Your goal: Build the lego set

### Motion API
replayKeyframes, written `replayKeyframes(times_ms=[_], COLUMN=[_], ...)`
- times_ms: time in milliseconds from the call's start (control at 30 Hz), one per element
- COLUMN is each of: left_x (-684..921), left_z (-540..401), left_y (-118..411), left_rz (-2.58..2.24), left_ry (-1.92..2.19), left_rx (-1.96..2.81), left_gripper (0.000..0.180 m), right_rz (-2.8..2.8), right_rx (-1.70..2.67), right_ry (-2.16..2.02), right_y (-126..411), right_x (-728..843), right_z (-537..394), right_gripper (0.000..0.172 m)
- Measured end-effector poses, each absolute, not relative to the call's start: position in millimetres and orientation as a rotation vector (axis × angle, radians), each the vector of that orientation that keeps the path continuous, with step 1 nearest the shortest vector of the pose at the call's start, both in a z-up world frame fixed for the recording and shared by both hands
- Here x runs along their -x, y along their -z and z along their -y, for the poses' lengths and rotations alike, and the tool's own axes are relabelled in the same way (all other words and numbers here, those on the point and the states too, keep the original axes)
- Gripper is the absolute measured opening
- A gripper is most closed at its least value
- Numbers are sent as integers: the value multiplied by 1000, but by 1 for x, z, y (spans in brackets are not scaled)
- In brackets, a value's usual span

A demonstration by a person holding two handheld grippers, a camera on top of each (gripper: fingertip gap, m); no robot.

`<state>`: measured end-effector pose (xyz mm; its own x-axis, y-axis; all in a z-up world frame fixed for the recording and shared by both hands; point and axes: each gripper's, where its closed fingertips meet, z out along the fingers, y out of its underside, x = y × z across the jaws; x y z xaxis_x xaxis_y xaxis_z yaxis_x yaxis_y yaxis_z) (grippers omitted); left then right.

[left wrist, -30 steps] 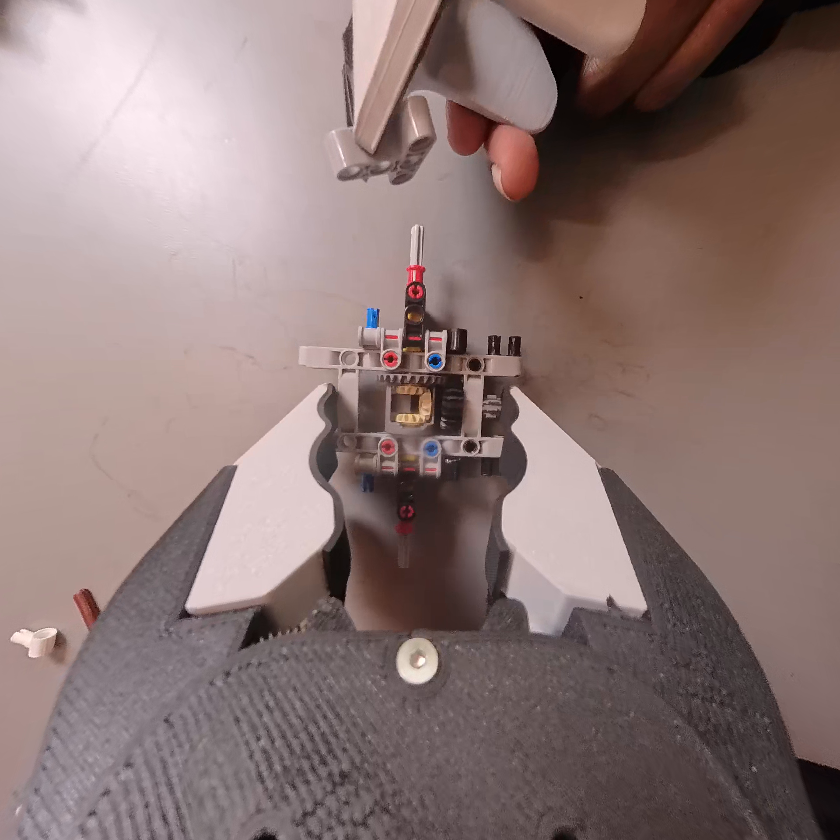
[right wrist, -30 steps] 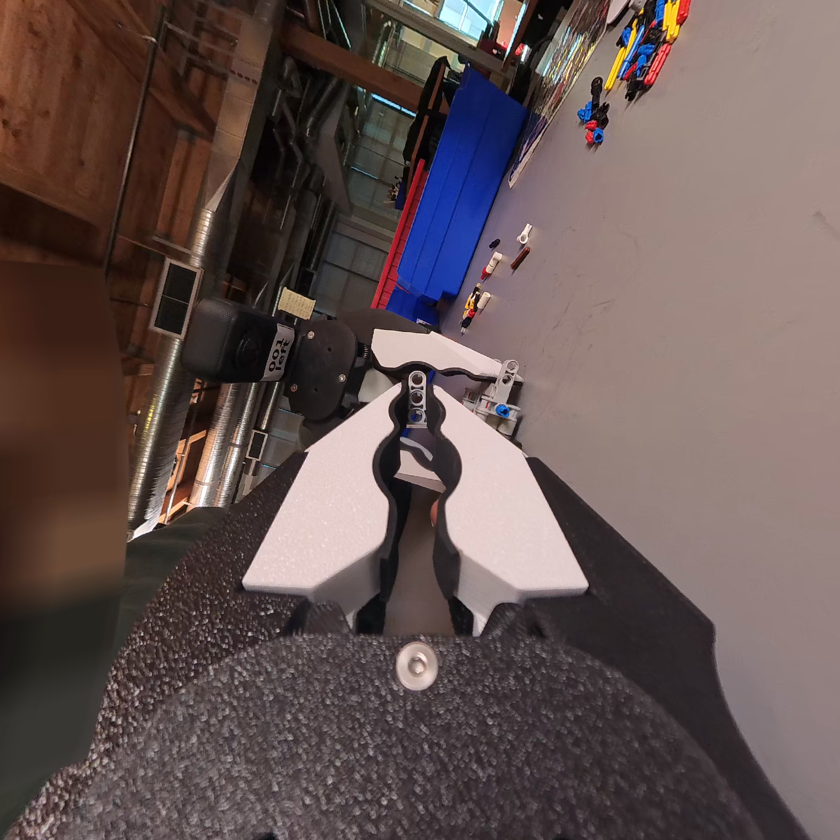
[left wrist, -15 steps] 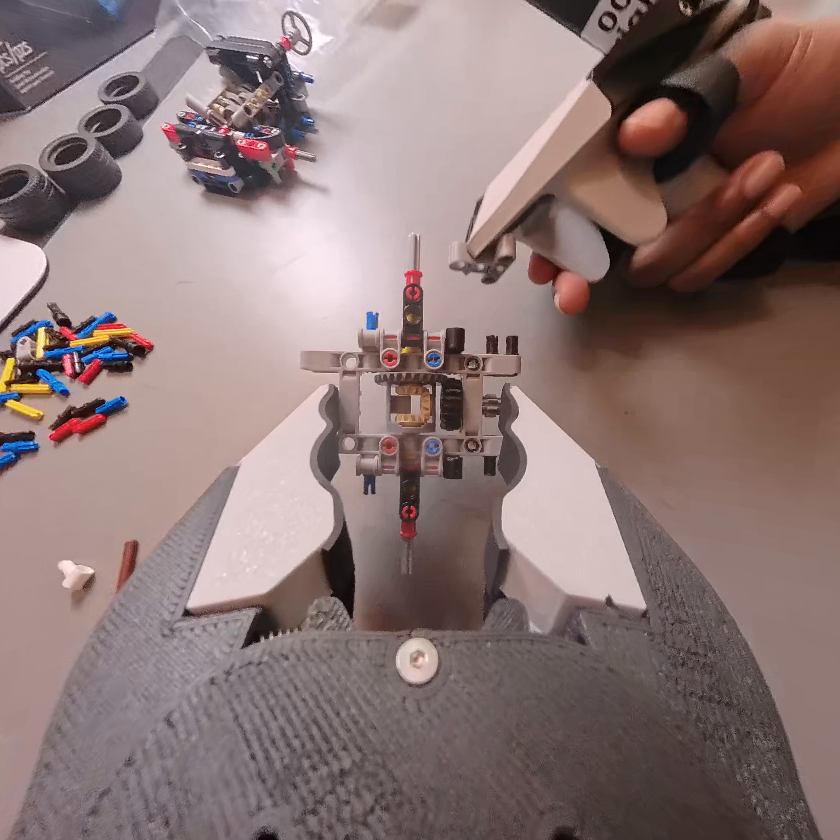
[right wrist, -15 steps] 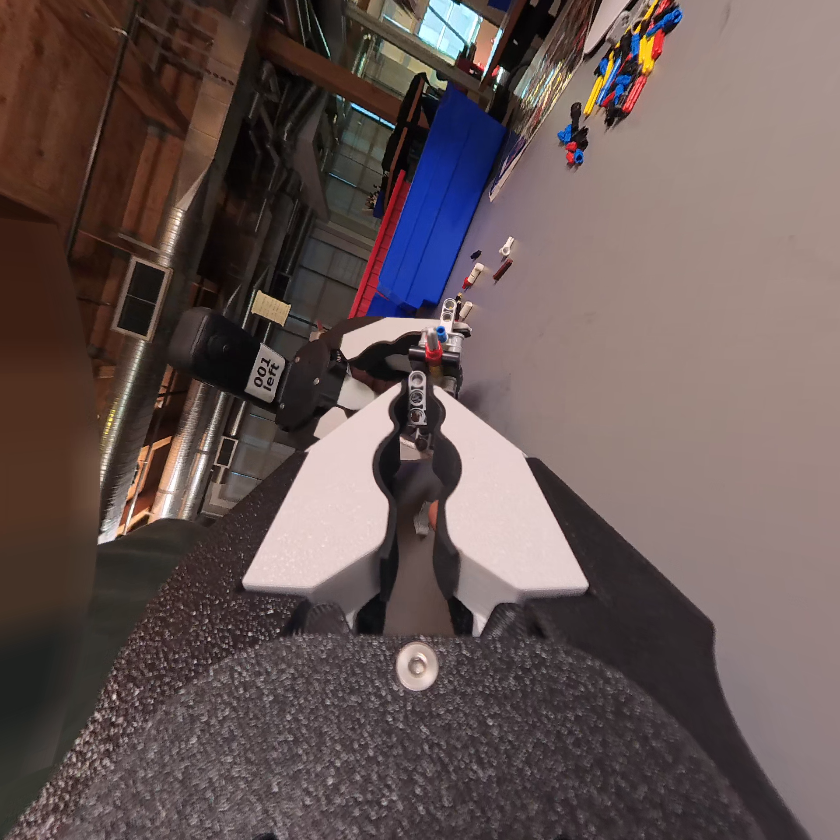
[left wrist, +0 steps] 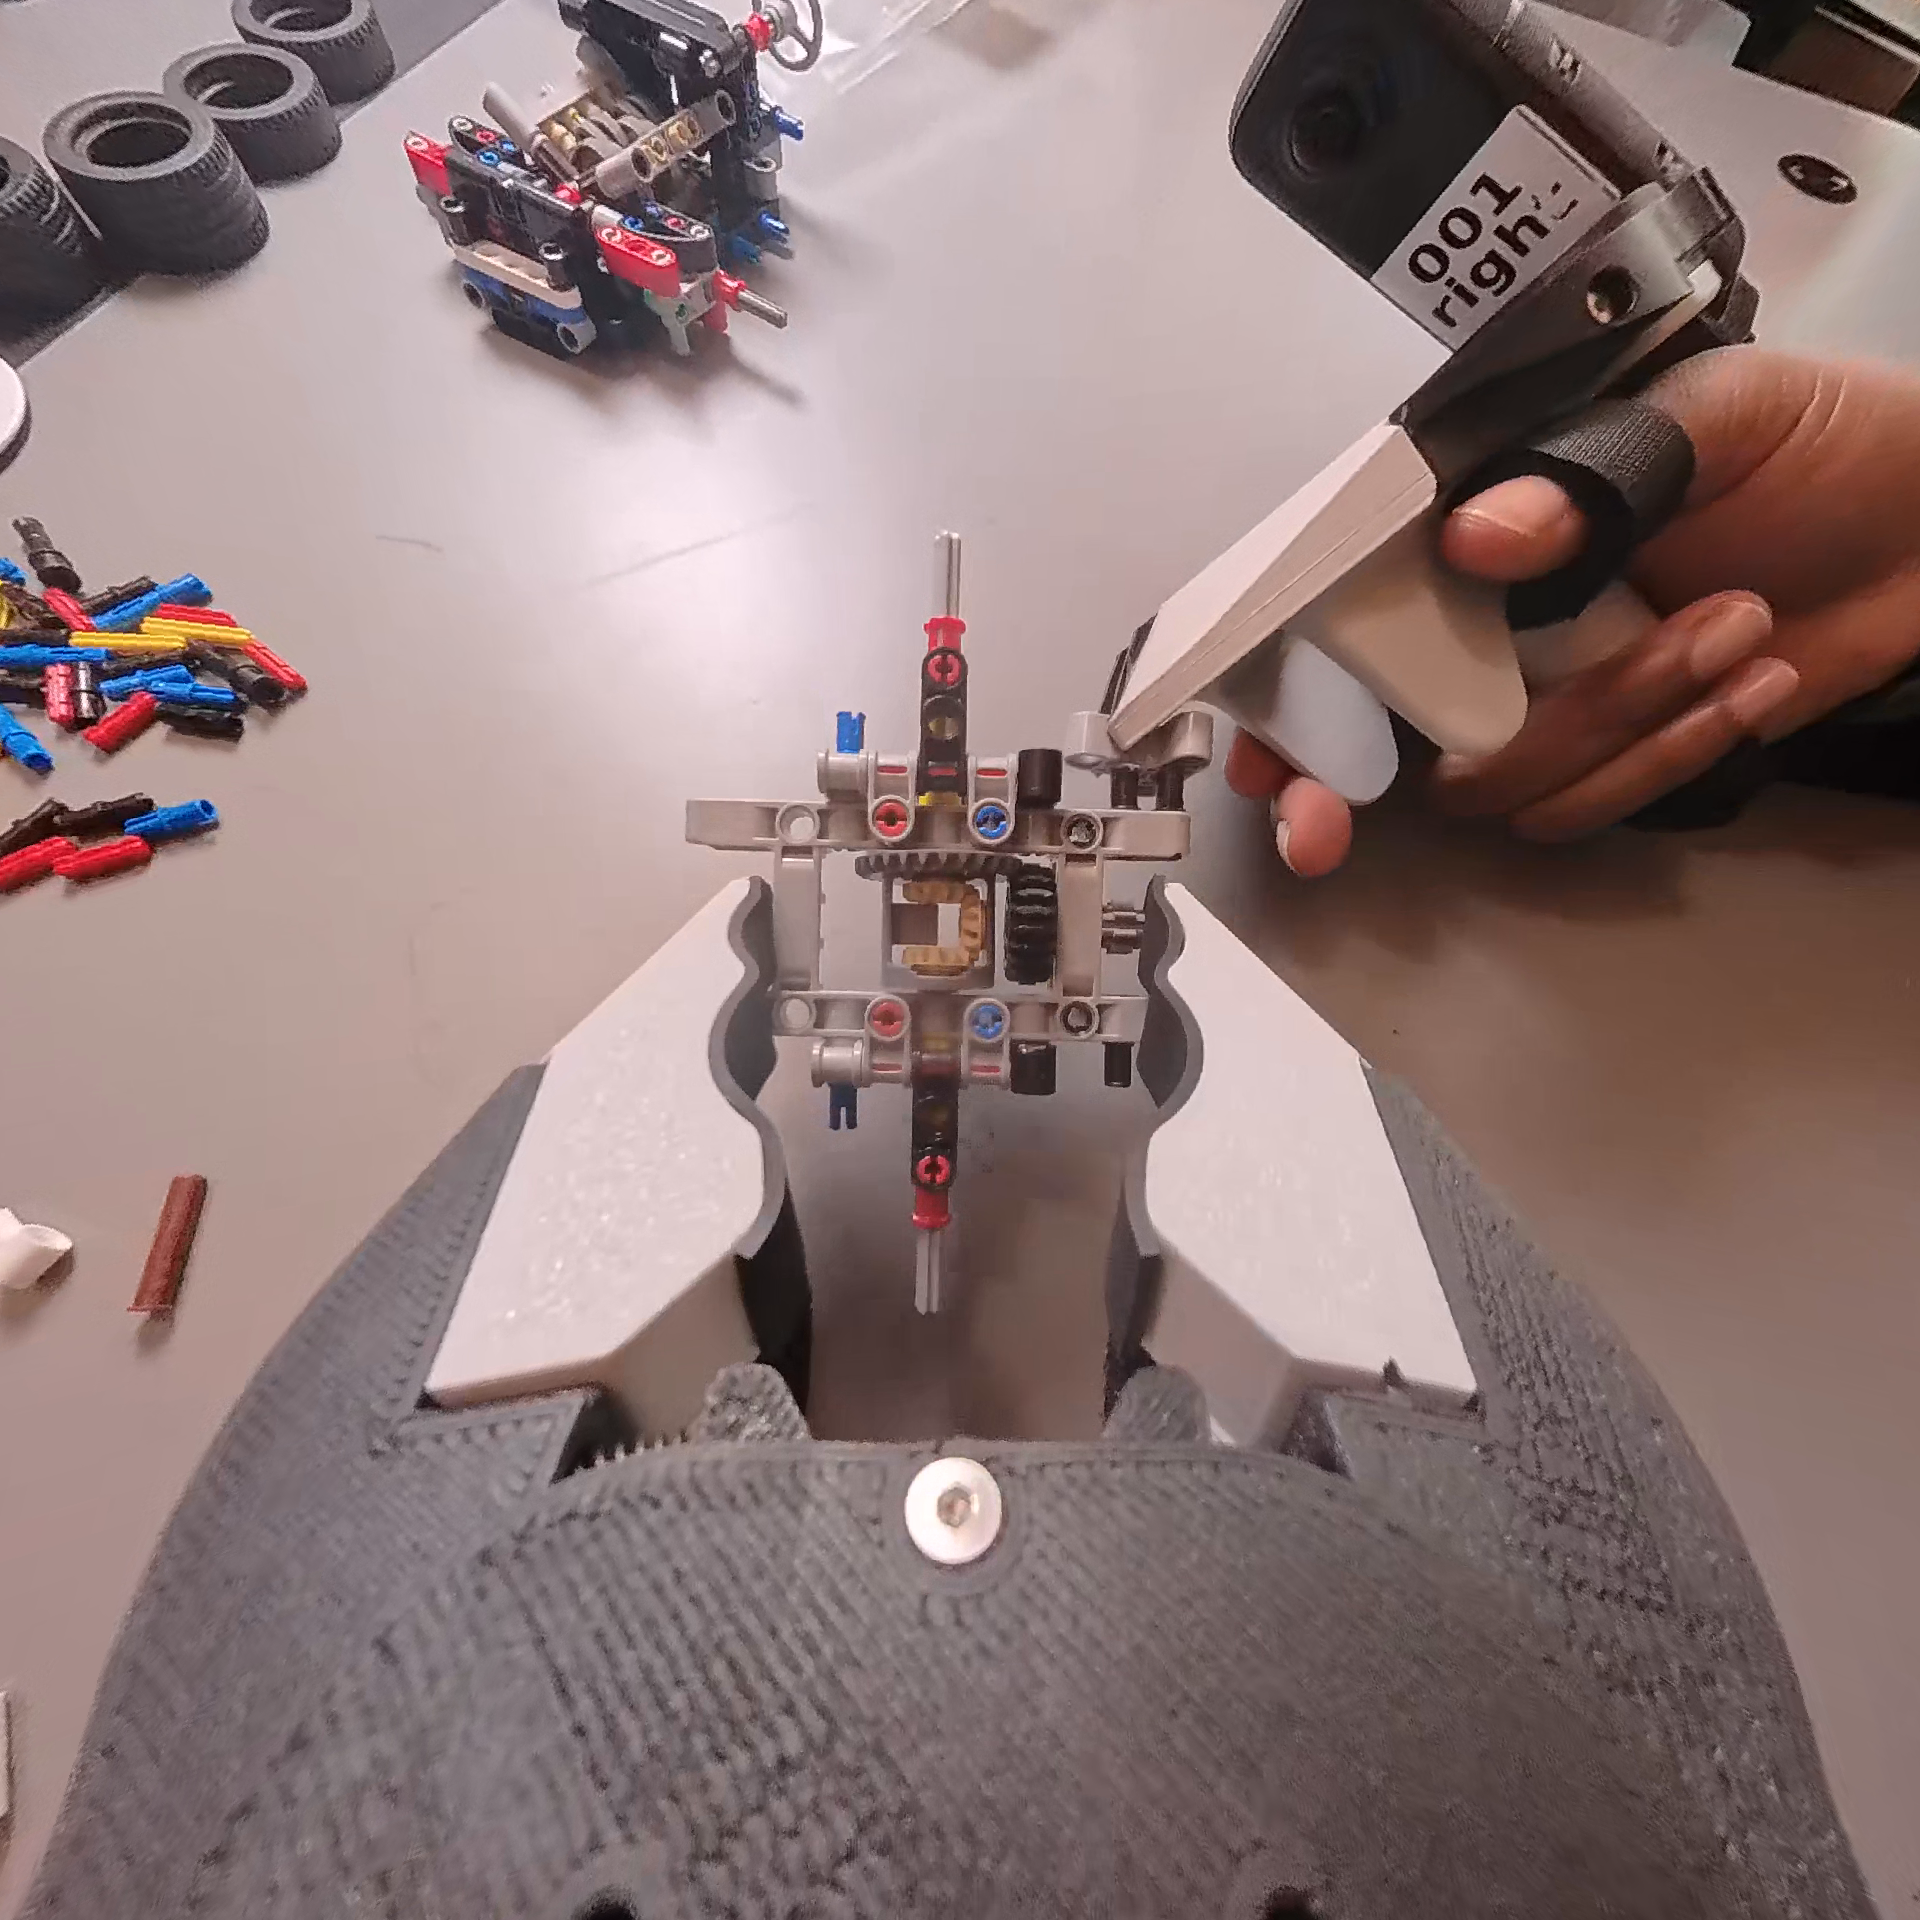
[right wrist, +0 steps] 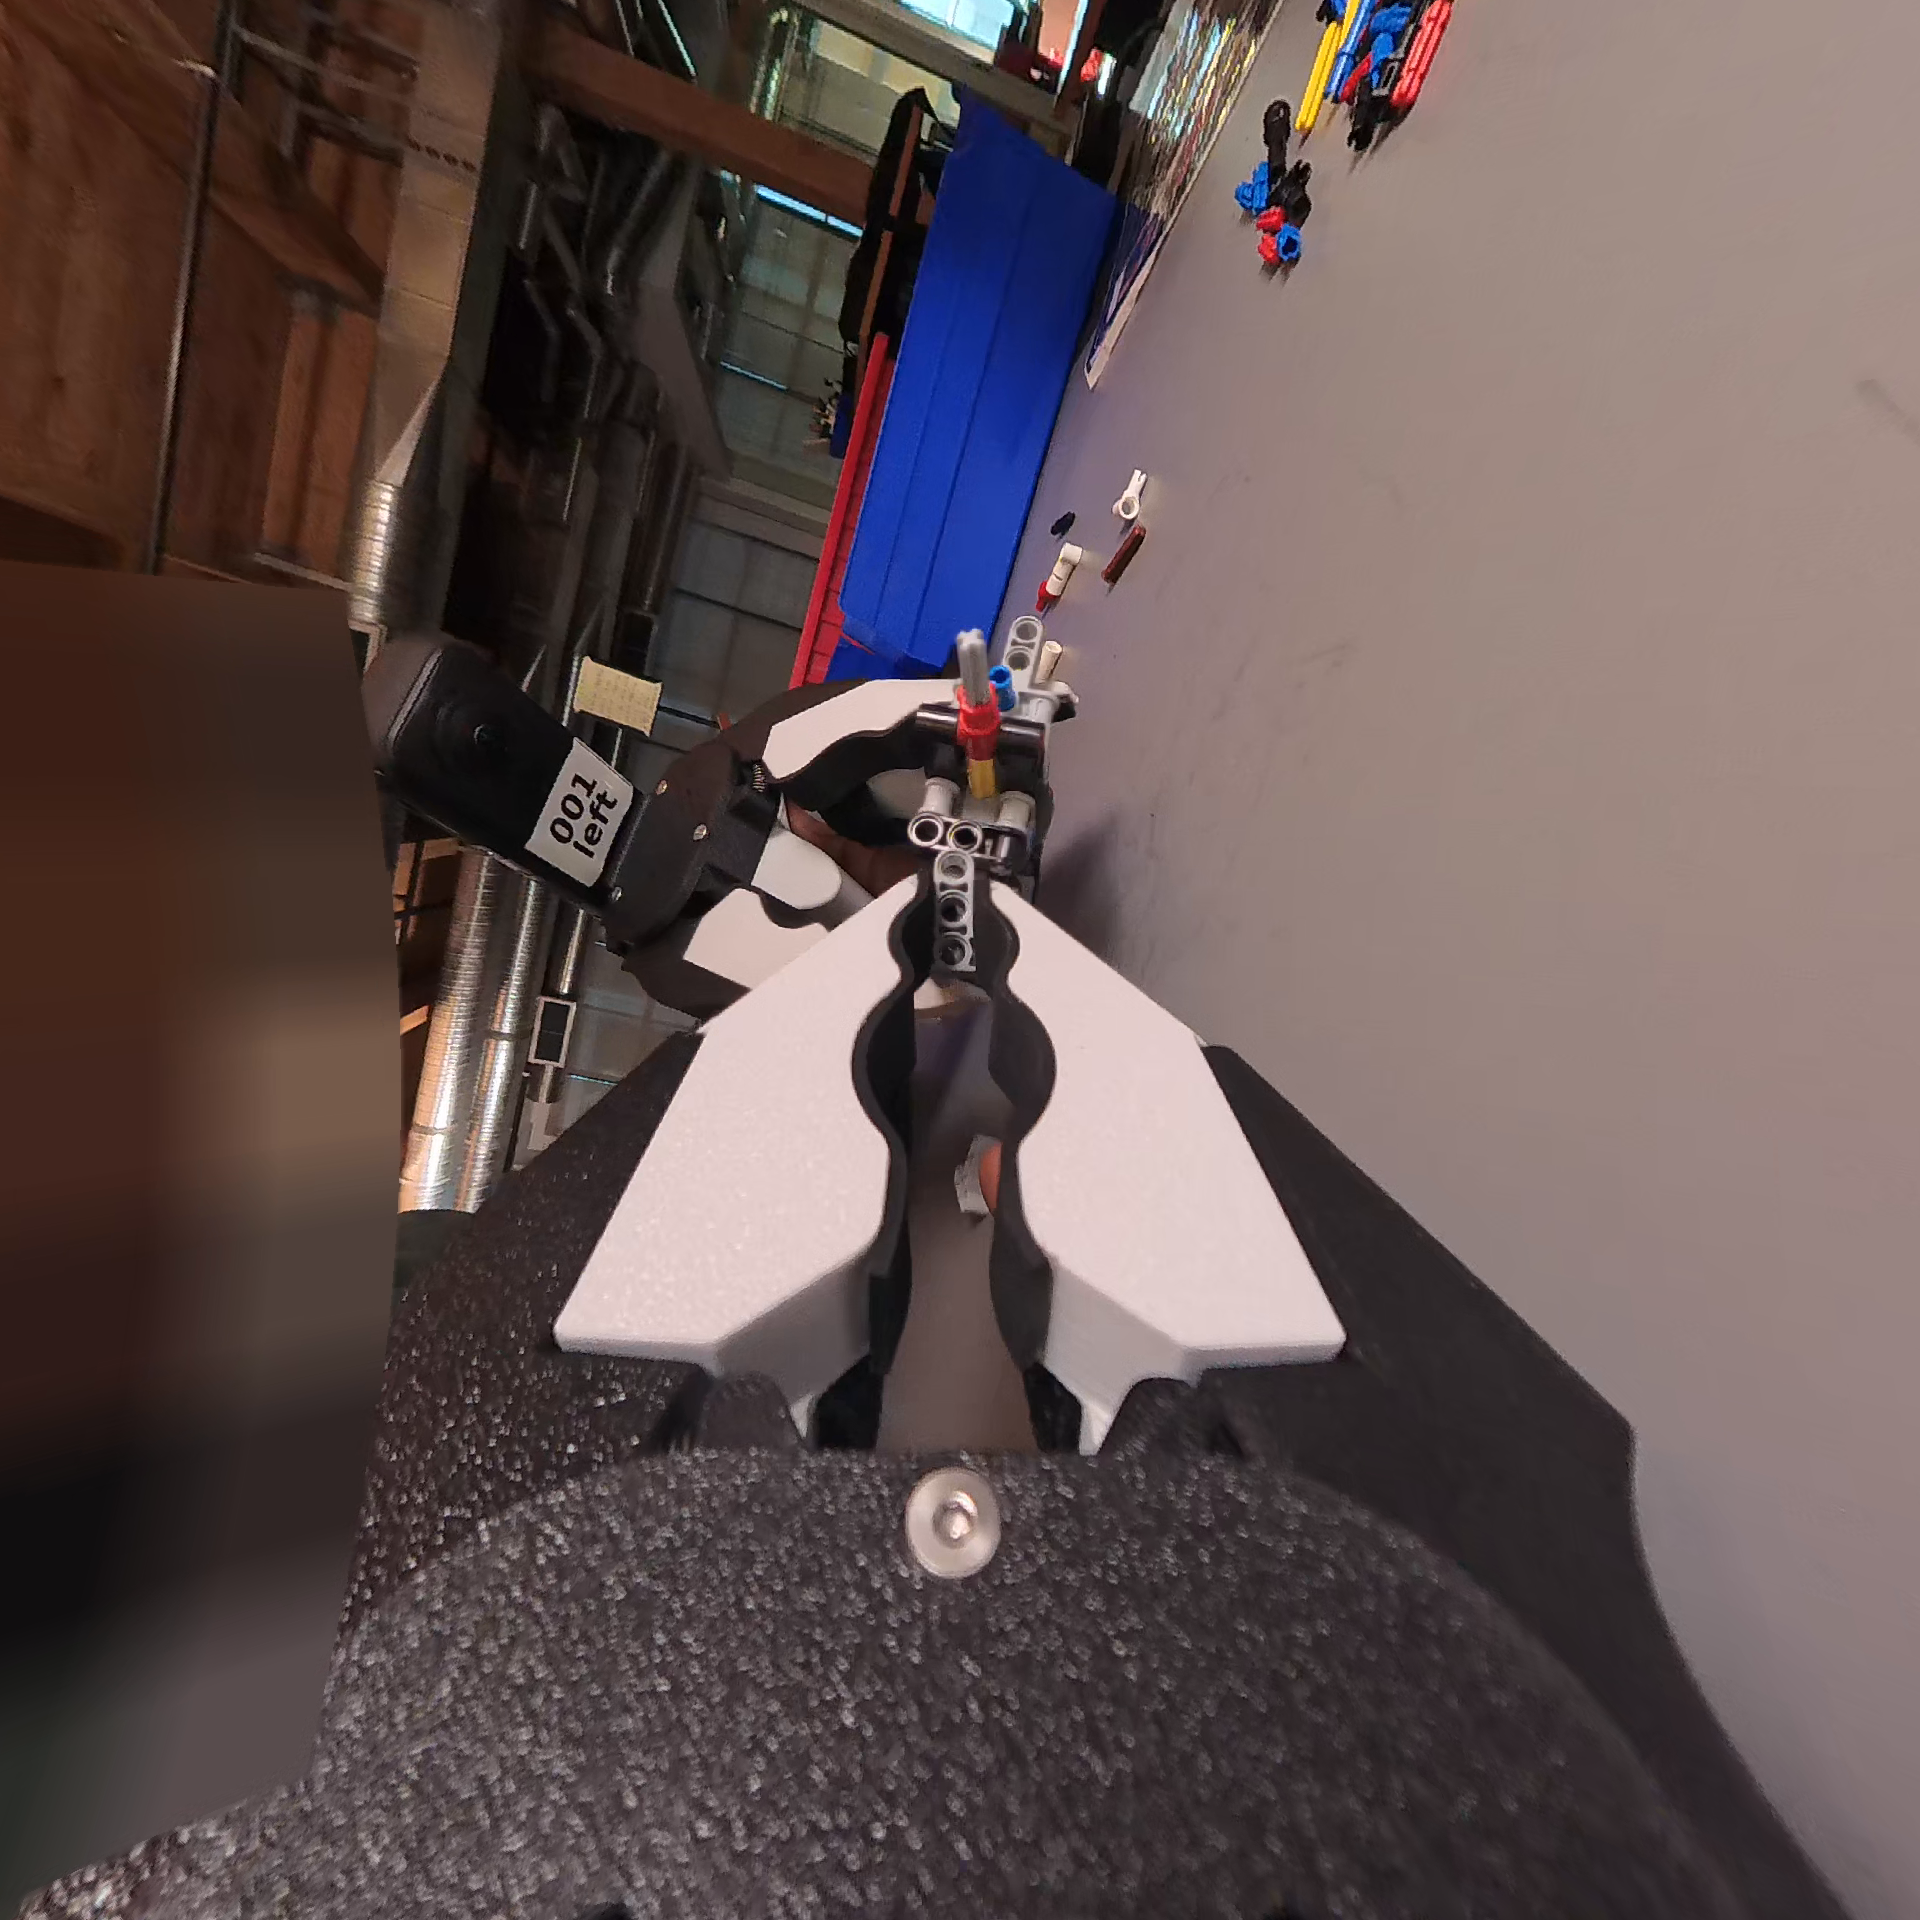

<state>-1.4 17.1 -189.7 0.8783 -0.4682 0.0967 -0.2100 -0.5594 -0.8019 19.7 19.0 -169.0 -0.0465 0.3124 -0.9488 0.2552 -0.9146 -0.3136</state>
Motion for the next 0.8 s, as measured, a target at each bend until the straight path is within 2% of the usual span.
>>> replayKeyframes(times_ms=[33, 800], left_x=[1, -2], left_z=[-17, -19], left_y=[191, 202], left_rz=[-490, -479], left_ry=[380, 392], left_rx=[2178, 2272], left_gripper=[70, 70], right_rz=[641, 739], right_rx=[2143, 2147], right_ry=[-2145, -1948], right_y=[170, 173], right_x=[-20, -20], right_z=[-19, -21], right_gripper=[6, 5])
